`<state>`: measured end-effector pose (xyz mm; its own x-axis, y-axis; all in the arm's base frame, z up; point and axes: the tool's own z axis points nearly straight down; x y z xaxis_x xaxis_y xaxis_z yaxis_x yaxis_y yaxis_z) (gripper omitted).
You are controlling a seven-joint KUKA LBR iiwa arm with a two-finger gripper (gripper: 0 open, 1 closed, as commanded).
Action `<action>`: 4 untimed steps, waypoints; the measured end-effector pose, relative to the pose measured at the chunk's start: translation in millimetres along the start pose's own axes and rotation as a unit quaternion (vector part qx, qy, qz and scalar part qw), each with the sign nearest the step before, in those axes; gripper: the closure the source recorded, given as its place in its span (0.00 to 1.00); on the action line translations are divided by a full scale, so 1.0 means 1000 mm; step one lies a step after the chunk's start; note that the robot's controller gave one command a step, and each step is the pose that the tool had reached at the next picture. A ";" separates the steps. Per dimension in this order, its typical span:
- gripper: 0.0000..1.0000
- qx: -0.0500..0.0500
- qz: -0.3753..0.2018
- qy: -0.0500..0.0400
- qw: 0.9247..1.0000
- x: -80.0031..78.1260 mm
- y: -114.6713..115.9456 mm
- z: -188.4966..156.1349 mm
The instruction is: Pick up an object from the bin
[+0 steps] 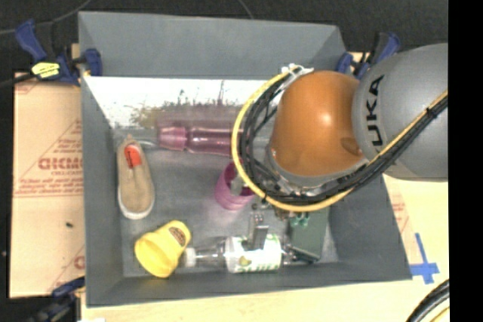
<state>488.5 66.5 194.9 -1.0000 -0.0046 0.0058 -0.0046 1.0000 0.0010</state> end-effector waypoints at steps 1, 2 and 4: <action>0.00 0.000 0.001 -0.004 1.000 -0.002 0.000 -0.004; 0.00 0.000 -0.059 -0.004 0.998 -0.031 -0.024 0.052; 1.00 0.000 -0.115 -0.008 0.993 -0.076 -0.034 0.118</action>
Offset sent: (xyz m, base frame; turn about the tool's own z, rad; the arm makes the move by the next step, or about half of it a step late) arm 0.0357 -0.0291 -0.0674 -0.1448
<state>564.3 33.2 76.5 -0.9726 -0.2321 -0.0113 -0.2321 0.9727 0.0006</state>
